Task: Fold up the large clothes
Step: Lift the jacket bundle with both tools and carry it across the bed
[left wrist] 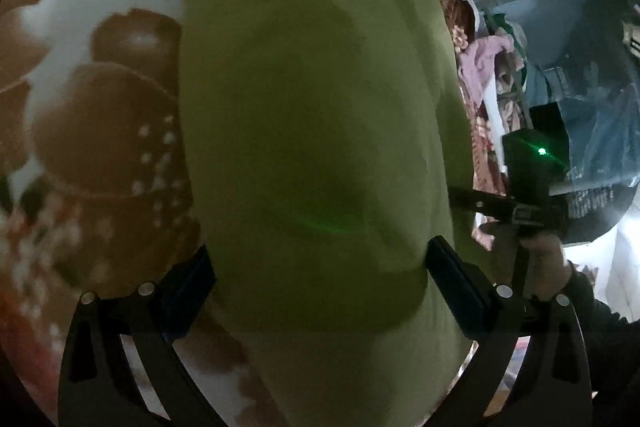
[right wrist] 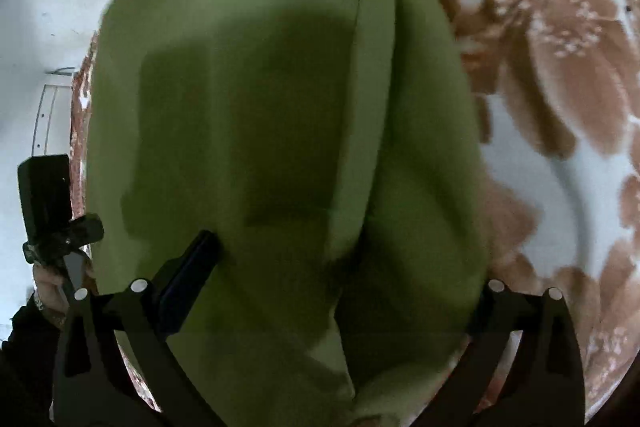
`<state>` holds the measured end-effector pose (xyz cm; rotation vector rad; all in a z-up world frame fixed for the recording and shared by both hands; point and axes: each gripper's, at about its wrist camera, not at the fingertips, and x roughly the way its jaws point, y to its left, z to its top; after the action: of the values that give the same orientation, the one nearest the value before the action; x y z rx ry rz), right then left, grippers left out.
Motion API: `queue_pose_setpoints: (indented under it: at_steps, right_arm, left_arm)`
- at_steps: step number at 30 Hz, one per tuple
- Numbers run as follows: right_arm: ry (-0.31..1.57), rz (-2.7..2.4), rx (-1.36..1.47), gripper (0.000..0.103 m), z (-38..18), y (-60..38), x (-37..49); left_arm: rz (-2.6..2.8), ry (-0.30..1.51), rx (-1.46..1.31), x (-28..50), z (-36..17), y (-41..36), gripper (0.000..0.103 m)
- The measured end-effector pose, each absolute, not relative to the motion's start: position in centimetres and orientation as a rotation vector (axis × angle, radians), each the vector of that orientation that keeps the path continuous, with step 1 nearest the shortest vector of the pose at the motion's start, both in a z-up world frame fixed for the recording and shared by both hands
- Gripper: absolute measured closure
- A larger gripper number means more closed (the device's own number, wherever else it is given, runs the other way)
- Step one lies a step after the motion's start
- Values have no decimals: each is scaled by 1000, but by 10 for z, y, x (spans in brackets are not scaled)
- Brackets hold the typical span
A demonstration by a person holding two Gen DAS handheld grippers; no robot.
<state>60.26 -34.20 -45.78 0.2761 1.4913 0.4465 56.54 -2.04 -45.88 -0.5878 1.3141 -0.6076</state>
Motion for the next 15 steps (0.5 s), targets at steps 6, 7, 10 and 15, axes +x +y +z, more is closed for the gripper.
queue_pose_setpoints:
  at_steps: [6,7,10,15]
  right_arm:
    - [1475,503,333,12,-462,-340,609]
    - [1466,536,328,21,-457,-337,606]
    - [1466,536,314,38,-449,-334,601]
    - [1482,532,311,39,-465,-323,606]
  left_arm:
    - [-654,1301,-591,571,-464,-38,9]
    - [-654,1300,-574,572,-463,-44,12]
    - [-654,1297,-547,570,-455,-48,23]
    - [-645,1313,-585,577,-468,-49,27]
